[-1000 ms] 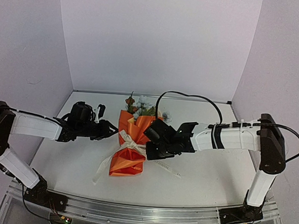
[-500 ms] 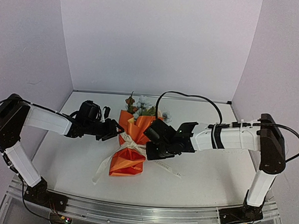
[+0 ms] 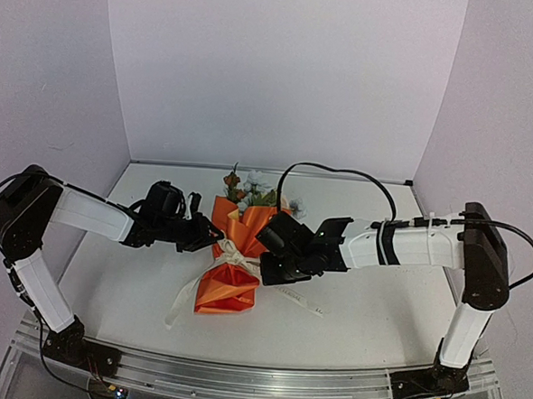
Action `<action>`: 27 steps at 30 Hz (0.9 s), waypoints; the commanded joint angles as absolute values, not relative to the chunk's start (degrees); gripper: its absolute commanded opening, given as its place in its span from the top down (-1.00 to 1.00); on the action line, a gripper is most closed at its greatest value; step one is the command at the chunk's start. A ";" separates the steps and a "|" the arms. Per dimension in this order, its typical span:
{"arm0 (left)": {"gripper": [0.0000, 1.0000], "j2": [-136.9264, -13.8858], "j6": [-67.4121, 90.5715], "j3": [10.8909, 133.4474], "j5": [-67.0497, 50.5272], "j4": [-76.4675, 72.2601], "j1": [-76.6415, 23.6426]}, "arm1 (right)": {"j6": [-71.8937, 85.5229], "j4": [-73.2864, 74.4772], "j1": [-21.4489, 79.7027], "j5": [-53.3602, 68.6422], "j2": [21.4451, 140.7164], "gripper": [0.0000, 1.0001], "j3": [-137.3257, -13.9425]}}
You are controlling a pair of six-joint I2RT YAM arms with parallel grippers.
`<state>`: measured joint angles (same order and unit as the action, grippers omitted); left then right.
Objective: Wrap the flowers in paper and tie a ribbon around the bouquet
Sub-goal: Tie the half-tied ribbon around the folded bouquet.
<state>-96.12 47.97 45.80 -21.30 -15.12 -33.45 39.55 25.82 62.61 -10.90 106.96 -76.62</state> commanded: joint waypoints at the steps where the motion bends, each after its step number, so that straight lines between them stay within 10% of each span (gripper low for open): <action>1: 0.67 -96.41 48.49 48.27 -20.96 -18.23 -33.68 | 38.89 26.55 62.38 -12.53 107.80 1.00 -78.23; 8: 0.98 -92.69 47.61 45.87 -16.95 -17.12 -33.66 | 38.71 26.95 62.38 -13.51 107.10 1.00 -77.65; 27: 1.00 -87.82 44.98 38.43 -13.63 -16.06 -33.58 | 34.80 30.06 62.46 -11.04 109.03 0.82 -83.03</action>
